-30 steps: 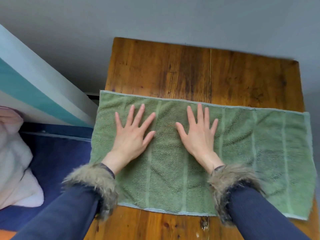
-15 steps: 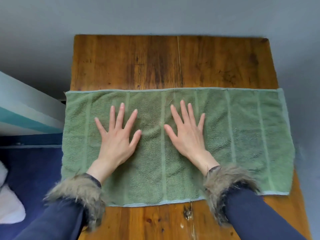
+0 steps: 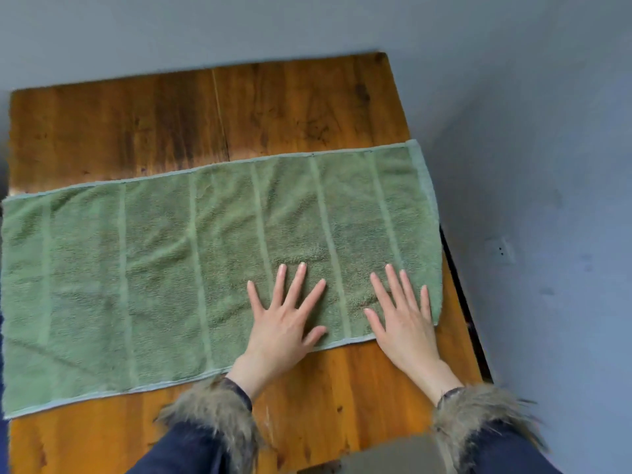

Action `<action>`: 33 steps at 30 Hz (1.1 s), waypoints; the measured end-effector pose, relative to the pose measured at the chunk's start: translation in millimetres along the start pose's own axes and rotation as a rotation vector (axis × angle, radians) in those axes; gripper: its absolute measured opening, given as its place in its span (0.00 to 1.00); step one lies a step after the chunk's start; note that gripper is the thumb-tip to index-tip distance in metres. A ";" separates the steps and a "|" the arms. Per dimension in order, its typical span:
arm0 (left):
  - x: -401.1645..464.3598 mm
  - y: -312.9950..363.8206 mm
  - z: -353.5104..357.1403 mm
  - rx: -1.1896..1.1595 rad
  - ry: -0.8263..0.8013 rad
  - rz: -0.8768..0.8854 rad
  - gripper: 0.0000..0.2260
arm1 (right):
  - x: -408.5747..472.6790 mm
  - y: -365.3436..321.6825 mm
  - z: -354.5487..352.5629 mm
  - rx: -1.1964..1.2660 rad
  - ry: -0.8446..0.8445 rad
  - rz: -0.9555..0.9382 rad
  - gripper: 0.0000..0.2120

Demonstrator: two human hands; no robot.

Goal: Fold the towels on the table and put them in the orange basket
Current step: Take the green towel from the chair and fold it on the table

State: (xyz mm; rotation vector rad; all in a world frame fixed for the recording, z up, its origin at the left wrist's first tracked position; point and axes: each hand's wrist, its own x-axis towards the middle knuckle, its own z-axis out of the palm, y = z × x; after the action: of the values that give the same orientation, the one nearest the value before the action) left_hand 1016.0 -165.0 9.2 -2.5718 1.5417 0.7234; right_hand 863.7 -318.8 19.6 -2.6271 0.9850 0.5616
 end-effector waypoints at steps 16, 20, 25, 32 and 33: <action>11.2 22.7 -10.0 0.041 -0.203 -0.171 0.42 | 17.3 70.8 -42.2 0.748 0.147 0.543 0.12; 10.3 30.7 -14.3 -0.004 -0.159 -0.197 0.42 | 18.8 80.2 -46.1 0.703 0.241 0.548 0.10; 13.8 58.7 -11.7 -0.027 -0.084 -0.132 0.35 | 17.9 86.2 -45.7 0.756 0.198 0.491 0.13; 17.2 75.4 -3.8 -0.078 -0.075 -0.117 0.31 | 18.4 93.1 -50.5 1.156 0.049 0.529 0.19; 17.3 75.0 -4.1 -0.082 -0.077 -0.116 0.31 | 19.5 96.5 -51.1 1.189 0.055 0.545 0.20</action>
State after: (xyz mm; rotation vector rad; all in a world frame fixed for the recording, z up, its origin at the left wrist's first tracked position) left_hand 960.9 -217.8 19.6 -2.6307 1.3566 0.8787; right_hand 825.4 -419.9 44.4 -1.3284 1.4447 -0.0526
